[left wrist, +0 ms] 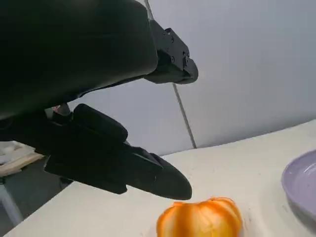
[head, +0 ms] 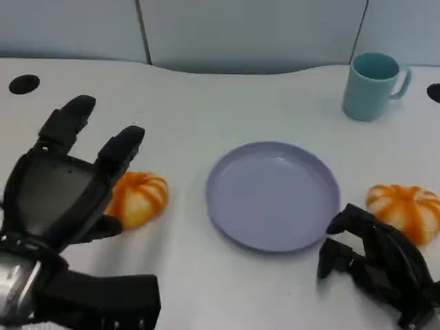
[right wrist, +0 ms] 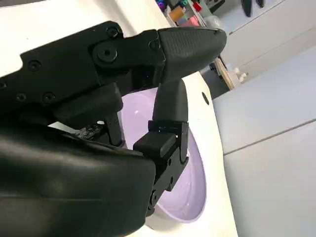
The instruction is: Grasp the bread from the table and place it into the plate.
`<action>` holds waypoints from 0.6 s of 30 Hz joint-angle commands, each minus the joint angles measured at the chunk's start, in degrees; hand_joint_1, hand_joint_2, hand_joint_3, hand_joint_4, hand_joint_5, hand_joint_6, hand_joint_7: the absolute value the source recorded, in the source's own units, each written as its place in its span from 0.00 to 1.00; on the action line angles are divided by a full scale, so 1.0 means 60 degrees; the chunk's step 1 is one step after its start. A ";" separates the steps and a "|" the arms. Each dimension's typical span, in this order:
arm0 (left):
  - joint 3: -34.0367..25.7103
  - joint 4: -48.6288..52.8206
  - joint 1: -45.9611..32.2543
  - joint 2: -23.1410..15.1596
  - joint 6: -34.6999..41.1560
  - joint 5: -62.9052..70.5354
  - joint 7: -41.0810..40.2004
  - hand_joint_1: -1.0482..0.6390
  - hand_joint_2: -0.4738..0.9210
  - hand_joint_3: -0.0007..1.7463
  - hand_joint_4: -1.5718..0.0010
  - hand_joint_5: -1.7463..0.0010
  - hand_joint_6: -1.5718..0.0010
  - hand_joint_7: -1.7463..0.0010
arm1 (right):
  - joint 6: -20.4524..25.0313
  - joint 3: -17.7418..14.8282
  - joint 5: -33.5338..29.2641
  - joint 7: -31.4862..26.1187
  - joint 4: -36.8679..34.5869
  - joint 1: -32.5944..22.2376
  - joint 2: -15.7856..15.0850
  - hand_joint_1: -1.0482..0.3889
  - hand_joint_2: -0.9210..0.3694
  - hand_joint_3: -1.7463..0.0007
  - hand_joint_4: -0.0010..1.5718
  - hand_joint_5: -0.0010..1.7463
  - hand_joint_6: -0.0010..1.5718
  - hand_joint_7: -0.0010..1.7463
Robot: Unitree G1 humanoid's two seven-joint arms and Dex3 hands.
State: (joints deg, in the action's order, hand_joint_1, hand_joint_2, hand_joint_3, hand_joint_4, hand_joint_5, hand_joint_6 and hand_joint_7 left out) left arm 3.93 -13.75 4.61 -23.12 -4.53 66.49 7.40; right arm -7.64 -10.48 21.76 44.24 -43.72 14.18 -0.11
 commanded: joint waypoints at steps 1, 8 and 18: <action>0.0338 0.0729 0.0484 -0.0317 0.0428 -0.0181 0.0495 0.18 0.94 0.00 0.98 0.86 0.87 1.00 | 0.0331 0.0043 -0.0075 -0.0170 0.0059 -0.0306 -0.0045 0.37 0.00 0.84 0.43 0.93 0.36 0.76; 0.0708 0.1197 0.0820 -0.0505 0.0880 -0.0396 0.0835 0.19 0.93 0.00 0.99 0.88 0.88 1.00 | 0.0311 0.0046 -0.0100 -0.0176 0.0087 -0.0323 -0.0015 0.37 0.00 0.84 0.44 0.93 0.36 0.75; 0.1413 0.2019 0.1374 -0.0524 0.1476 -0.0471 0.1174 0.19 0.94 0.00 0.99 0.89 0.90 1.00 | 0.0289 0.0061 -0.0111 -0.0154 0.0131 -0.0363 -0.0034 0.37 0.00 0.84 0.43 0.93 0.36 0.75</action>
State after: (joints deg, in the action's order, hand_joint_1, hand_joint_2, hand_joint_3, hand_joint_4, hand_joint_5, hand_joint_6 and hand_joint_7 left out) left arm 11.45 -3.25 11.30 -25.32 2.85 63.64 13.88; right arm -6.68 -10.30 21.71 44.07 -42.25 13.52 0.28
